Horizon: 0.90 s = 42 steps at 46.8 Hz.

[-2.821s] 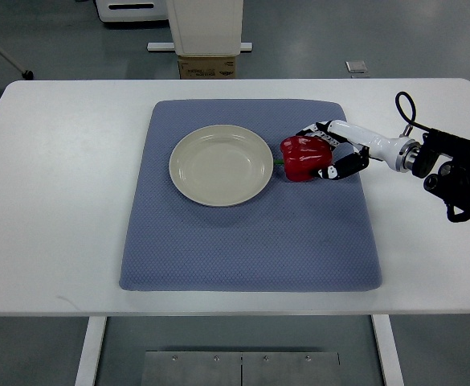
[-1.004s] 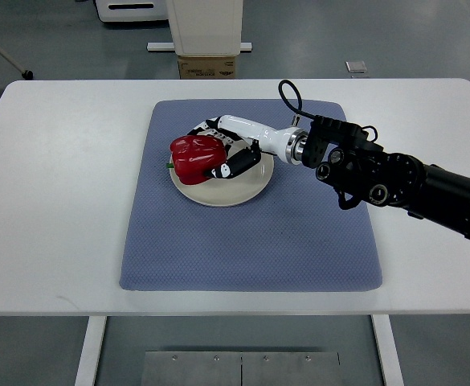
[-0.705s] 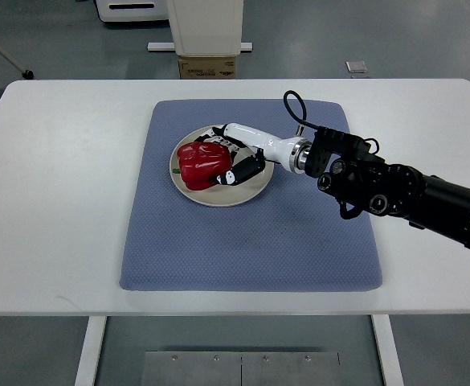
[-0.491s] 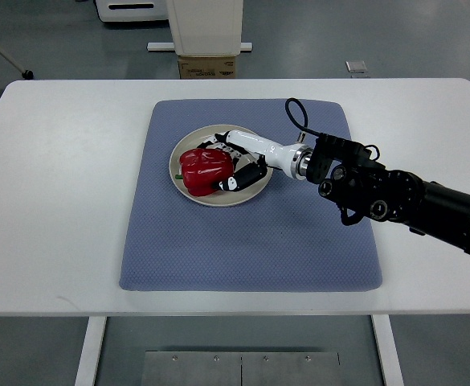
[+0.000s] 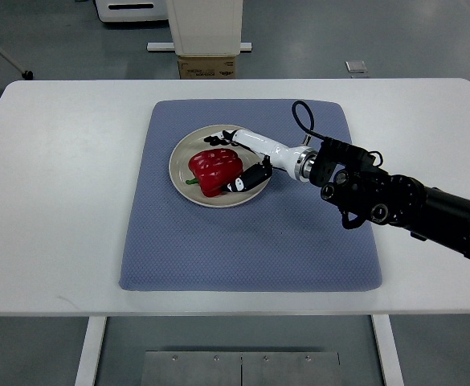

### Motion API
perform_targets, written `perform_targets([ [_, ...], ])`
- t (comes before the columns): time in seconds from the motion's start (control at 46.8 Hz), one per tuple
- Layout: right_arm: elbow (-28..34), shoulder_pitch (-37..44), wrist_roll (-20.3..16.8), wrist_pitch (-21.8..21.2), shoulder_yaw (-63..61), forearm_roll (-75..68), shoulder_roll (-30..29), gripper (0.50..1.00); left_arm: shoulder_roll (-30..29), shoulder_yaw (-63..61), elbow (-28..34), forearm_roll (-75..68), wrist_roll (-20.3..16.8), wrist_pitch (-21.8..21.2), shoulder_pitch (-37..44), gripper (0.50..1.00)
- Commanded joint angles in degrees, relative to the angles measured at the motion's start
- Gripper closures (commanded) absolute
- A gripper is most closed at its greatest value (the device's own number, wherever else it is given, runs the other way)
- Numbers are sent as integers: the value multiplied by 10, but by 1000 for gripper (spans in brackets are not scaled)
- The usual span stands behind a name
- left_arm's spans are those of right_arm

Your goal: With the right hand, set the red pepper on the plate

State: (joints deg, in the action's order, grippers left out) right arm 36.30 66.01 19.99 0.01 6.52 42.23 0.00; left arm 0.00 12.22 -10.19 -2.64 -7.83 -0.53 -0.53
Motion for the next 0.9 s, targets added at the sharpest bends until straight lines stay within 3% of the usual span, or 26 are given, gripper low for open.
perform_targets([
  [0.0,0,-1,1,0,-1,-1,0,505,0,0,0,0,0,0,0,500],
  [0.321,-1,1,1,0,-28,-2,0,505,0,0,0,0,0,0,0,500],
  [0.641,-2,-4,-4,-1,-113,-67,61,505,0,0,0,0,0,0,0,500],
  [0.876,-7,-51,-35,-1,-224,-99,94,502,0,0,0,0,0,0,0,500],
])
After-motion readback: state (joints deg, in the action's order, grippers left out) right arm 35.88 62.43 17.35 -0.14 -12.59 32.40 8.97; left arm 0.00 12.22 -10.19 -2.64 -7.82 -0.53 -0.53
